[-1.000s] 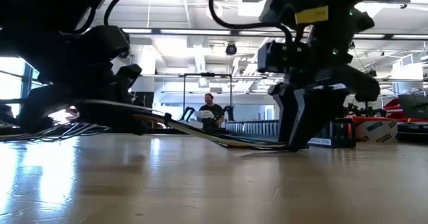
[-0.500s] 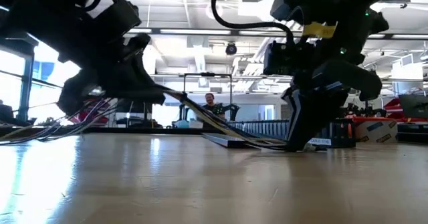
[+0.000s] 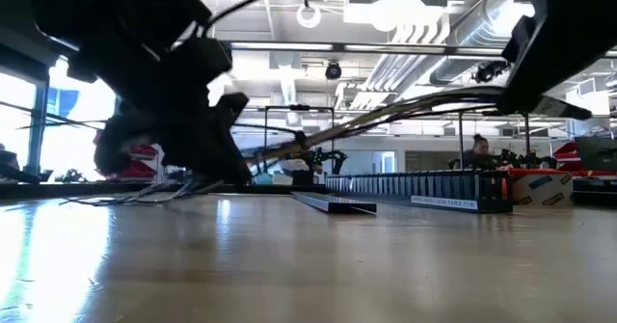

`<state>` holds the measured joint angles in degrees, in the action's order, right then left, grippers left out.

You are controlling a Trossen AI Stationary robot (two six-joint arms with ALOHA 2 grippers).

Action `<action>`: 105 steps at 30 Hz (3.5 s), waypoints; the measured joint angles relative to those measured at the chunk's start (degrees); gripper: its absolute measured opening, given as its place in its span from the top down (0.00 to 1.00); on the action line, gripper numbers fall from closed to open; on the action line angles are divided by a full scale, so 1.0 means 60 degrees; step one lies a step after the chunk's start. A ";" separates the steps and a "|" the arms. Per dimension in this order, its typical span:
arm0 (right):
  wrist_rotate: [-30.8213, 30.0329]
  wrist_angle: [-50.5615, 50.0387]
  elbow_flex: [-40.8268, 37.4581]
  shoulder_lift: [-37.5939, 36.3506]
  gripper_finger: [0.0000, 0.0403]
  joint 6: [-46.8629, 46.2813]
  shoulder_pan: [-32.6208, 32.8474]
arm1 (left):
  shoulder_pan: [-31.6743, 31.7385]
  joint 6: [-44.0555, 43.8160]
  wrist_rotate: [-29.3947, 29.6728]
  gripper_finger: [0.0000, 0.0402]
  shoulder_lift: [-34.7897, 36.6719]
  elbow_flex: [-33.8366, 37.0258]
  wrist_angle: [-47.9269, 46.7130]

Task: Ziptie cables
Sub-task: Put the zip-tied cables into the cable duct

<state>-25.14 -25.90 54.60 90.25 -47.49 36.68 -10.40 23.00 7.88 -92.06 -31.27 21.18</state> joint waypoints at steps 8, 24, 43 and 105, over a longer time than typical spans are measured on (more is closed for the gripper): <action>-0.0414 -0.0775 0.0435 -0.0025 1.00 -0.0911 0.0744 | 0.0129 -0.0853 -0.0384 0.85 -0.1872 -0.0103 0.1738; -0.0464 -0.0457 0.0784 -0.0035 1.00 -0.0676 0.0649 | -0.0035 -0.1408 -0.0966 0.59 -0.2796 -0.1074 0.2395; -0.0636 -0.2729 0.2147 -0.0080 1.00 -0.3625 0.2270 | -0.0807 -0.1676 0.2669 0.80 -0.3023 -0.1495 0.1350; -0.0024 -0.5092 0.0919 0.0463 1.00 -0.3596 -0.3210 | 0.8408 0.9359 -0.0109 1.00 -0.7988 -1.1857 -0.1453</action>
<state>-25.28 -56.45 60.12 93.03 -69.07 17.42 40.05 79.15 7.23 -139.98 -102.41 12.46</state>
